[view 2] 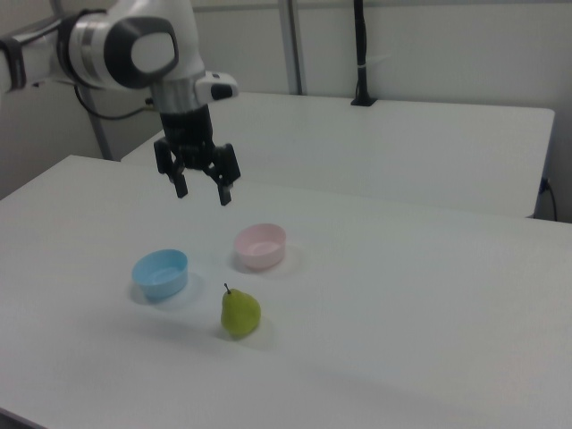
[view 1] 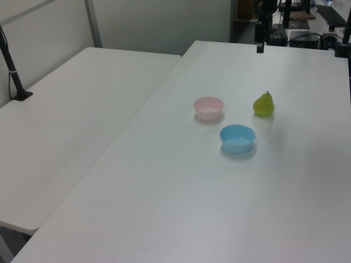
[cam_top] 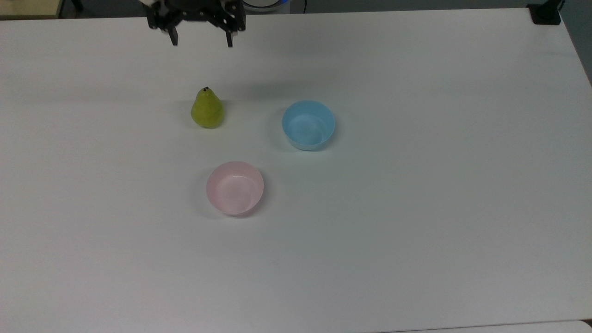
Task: Place the pear in the bowl
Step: 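Move the open gripper down over the yellow-green pear, then close the gripper on the pear and lift it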
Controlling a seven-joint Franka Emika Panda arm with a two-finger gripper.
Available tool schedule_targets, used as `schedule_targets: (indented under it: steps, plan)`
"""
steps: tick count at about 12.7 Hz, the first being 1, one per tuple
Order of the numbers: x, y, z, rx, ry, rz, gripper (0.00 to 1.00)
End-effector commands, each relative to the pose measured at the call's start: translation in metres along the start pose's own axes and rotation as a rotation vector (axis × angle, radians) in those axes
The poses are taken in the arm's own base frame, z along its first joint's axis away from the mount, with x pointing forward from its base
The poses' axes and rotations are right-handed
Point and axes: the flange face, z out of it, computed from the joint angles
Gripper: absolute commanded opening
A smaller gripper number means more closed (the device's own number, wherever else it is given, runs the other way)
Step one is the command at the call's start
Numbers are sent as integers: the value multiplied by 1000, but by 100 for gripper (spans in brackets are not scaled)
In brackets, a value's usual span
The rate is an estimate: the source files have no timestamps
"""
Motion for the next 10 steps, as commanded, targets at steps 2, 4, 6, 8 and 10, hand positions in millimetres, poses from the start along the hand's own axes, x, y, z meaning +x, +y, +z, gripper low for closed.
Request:
schedule_targets:
  steps: [2, 4, 6, 8, 10]
  plan:
    - [19, -20, 84, -6, -2, -41, 100]
    - [28, -18, 124, -63, -37, -94, 100]
    - [21, -12, 172, -104, -93, -164, 100]
    - [23, -9, 206, -142, -140, -189, 100]
    - [23, -6, 222, -164, -172, -202, 100]
